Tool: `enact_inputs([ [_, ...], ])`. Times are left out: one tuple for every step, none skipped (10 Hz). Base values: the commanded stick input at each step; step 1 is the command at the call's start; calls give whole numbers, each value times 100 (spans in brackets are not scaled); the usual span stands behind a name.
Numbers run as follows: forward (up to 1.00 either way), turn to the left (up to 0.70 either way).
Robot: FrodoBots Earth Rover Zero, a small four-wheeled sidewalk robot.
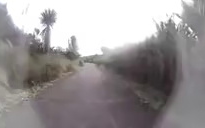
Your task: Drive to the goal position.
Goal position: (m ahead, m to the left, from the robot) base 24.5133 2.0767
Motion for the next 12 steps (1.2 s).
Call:
enact_inputs([
  [70,0],
  [70,0],
  [70,0],
  [70,0],
  [70,0],
  [70,0],
  [70,0],
  [70,0],
  [70,0],
  [70,0],
  [70,0],
  [70,0],
])
